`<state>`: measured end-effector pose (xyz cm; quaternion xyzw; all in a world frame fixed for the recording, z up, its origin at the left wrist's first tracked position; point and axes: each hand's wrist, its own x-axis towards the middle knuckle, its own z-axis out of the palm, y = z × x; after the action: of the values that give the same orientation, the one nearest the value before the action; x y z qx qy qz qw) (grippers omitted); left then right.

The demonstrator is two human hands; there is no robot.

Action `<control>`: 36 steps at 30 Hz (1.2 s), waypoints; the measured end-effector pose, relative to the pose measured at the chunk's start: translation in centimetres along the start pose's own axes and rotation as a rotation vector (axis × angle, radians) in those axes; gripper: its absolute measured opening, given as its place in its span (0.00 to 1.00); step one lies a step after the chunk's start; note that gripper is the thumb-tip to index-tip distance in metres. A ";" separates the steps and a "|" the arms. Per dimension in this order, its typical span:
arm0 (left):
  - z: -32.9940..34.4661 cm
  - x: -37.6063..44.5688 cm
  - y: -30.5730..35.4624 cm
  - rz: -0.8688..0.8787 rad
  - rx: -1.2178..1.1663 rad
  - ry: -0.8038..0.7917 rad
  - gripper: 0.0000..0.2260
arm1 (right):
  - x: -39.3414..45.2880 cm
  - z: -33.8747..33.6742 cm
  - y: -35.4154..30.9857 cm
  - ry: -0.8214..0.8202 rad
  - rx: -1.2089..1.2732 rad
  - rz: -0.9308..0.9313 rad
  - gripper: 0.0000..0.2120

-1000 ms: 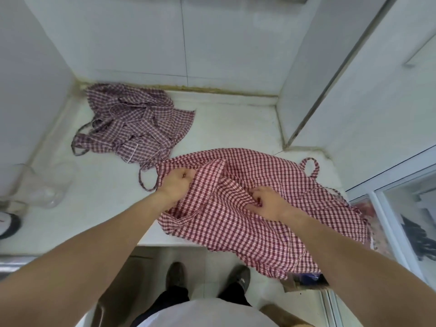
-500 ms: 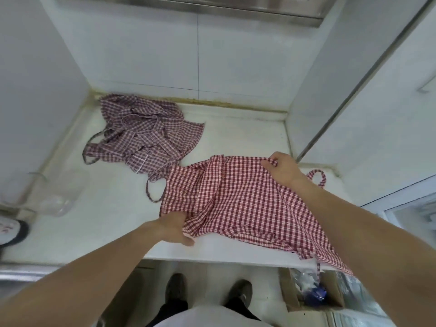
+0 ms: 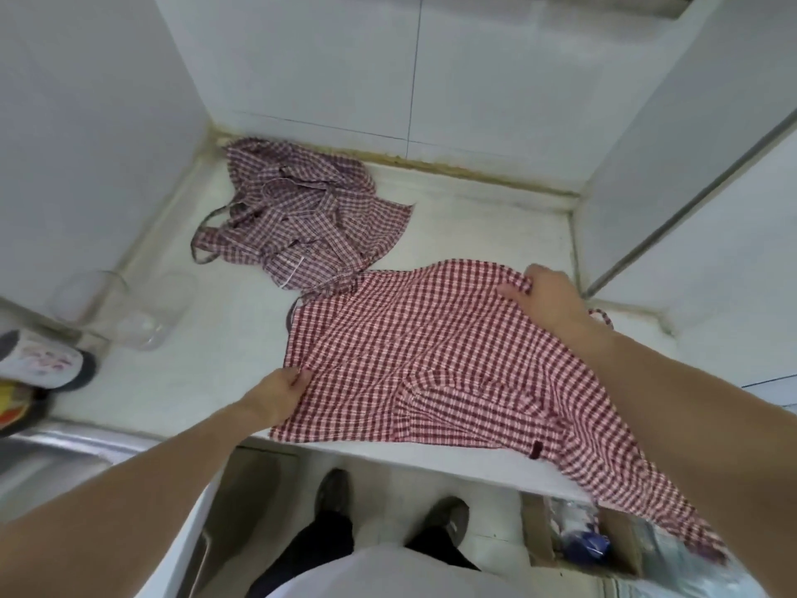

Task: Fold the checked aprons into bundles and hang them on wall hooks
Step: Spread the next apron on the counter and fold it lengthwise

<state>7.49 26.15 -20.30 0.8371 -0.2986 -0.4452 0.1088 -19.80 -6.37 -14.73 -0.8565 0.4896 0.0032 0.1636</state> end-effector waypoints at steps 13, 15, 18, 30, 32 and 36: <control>-0.7 -0.6 -0.8 -0.339 0.203 -0.082 0.20 | -0.5 5.4 -1.7 -0.492 -0.274 -0.143 0.20; -0.7 -0.8 -0.1 -0.369 0.179 -0.318 0.22 | -0.8 4.3 -1.3 -0.564 -0.354 -0.123 0.17; -0.4 -1.6 1.9 -0.358 0.260 -0.640 0.18 | -1.6 2.9 0.6 -0.798 -0.506 -0.007 0.20; 4.5 1.6 8.4 0.019 -0.160 -0.083 0.33 | -4.2 5.1 1.7 -0.579 -0.010 0.076 0.12; 4.9 1.9 9.2 0.078 -0.131 0.015 0.23 | -4.3 5.0 1.5 -0.559 -0.035 0.066 0.15; 4.6 2.6 10.1 0.119 -0.231 0.240 0.10 | -4.5 4.7 1.6 -0.537 -0.044 0.032 0.20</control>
<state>0.76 16.94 -20.19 0.8471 -0.2791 -0.3661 0.2654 -22.75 -2.01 -18.91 -0.8204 0.4419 0.2437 0.2689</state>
